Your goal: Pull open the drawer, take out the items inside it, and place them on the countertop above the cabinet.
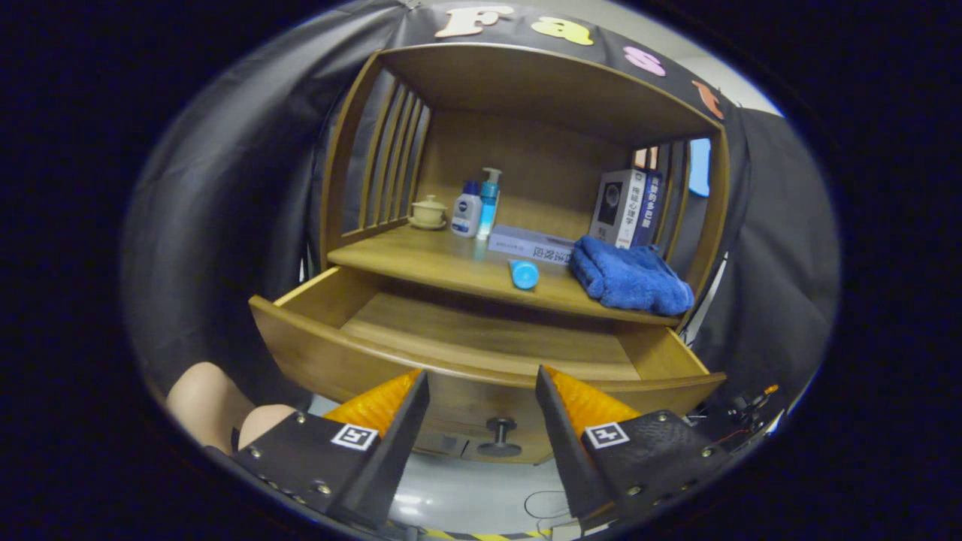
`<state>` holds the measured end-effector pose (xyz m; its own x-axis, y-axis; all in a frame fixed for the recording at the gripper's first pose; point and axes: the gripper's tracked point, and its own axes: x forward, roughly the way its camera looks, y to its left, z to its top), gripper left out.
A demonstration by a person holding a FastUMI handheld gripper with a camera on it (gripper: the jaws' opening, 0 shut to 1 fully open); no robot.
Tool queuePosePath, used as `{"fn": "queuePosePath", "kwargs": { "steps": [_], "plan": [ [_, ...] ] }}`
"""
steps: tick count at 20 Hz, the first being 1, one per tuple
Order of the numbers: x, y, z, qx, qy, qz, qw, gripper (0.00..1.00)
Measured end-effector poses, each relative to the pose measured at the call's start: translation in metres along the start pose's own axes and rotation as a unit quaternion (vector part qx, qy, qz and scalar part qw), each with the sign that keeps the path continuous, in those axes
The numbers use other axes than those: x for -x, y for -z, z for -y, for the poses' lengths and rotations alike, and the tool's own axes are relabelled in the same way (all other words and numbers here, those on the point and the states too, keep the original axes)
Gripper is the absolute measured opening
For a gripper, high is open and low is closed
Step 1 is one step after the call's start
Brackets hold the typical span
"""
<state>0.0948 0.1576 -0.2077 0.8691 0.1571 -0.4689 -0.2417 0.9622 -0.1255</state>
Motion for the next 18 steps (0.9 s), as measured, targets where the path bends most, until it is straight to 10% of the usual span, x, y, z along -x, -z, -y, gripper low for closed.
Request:
{"fn": "queuePosePath", "kwargs": {
  "steps": [18],
  "plan": [
    [-0.014,0.007,-0.005,-0.016,0.025,0.005,1.0,0.85]
  ]
}}
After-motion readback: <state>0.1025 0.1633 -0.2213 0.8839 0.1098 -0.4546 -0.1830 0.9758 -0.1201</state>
